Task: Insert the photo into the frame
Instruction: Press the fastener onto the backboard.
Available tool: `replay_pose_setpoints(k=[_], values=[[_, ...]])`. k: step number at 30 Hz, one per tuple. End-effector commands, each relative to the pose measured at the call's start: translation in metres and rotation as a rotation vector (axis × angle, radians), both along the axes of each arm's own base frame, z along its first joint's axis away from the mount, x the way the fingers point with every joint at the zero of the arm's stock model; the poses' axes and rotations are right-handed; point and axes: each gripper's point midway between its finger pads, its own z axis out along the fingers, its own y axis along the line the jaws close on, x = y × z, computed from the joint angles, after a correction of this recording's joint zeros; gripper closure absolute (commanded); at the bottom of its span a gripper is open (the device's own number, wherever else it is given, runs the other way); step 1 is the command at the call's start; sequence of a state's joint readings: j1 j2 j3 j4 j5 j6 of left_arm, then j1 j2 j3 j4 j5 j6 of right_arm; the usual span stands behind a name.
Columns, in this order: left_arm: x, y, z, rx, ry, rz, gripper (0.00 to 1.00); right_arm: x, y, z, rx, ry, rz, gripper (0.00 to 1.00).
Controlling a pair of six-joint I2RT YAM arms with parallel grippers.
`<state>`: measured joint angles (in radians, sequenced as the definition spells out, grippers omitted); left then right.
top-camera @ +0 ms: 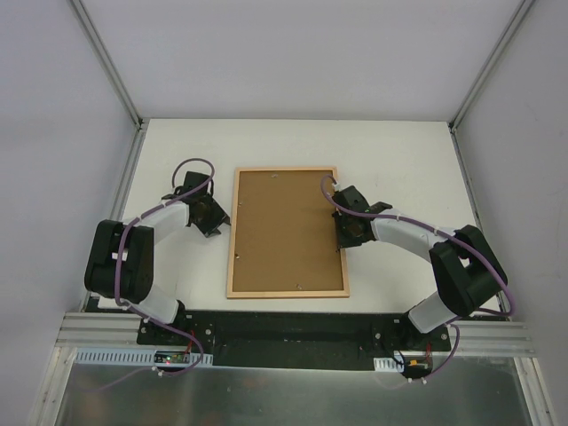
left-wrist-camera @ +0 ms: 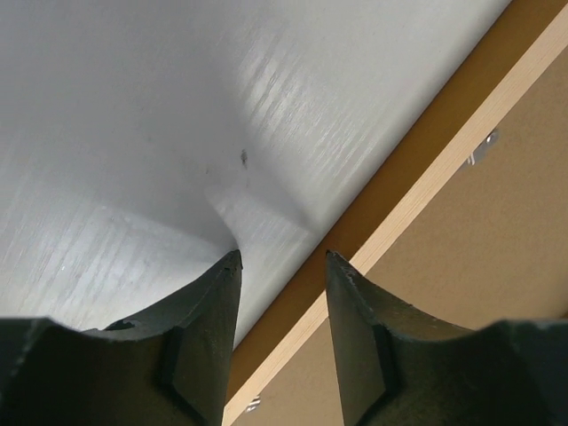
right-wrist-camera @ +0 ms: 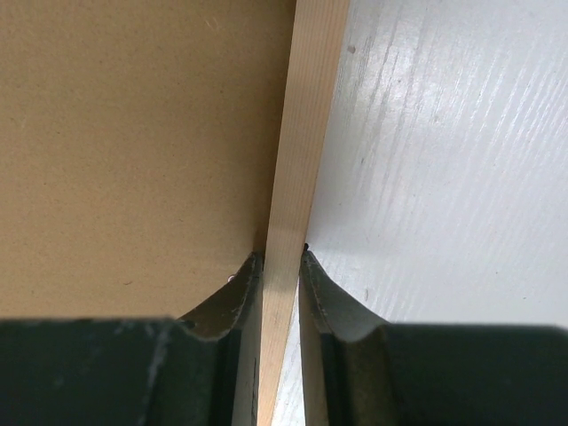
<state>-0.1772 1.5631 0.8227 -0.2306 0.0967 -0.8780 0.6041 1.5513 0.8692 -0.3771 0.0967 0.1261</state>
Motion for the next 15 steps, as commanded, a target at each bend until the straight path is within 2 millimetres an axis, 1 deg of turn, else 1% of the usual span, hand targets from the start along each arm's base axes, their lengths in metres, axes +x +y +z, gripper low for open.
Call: replay_pose_setpoints(k=[1, 2, 3, 6, 8, 9, 12, 15], values=[[-0.020, 0.001, 0.011, 0.025, -0.036, -0.057, 0.55, -0.006, -0.005, -0.008, -0.026, 0.015, 0.020, 0.93], [-0.025, 0.002, 0.011, 0.037, -0.041, -0.072, 0.53, -0.006, -0.004, -0.008, -0.024, 0.017, 0.023, 0.94], [-0.027, 0.003, 0.015, 0.052, -0.060, -0.080, 0.52, -0.006, -0.003, -0.009, -0.024, 0.019, 0.029, 0.94], [-0.039, 0.006, 0.016, 0.099, -0.069, -0.117, 0.50, -0.005, -0.002, -0.008, -0.024, 0.020, 0.035, 0.95], [-0.049, 0.001, 0.016, 0.121, -0.067, -0.158, 0.48, -0.004, -0.002, -0.008, -0.025, 0.021, 0.036, 0.95], [-0.052, 0.003, 0.014, 0.151, -0.062, -0.165, 0.47, -0.004, -0.002, -0.008, -0.024, 0.020, 0.038, 0.95], [-0.064, -0.002, 0.010, 0.198, -0.044, -0.208, 0.46, -0.004, -0.001, -0.008, -0.023, 0.020, 0.035, 0.95], [-0.072, -0.001, 0.003, 0.246, -0.024, -0.223, 0.46, -0.004, 0.001, -0.008, -0.017, 0.022, 0.034, 0.96]])
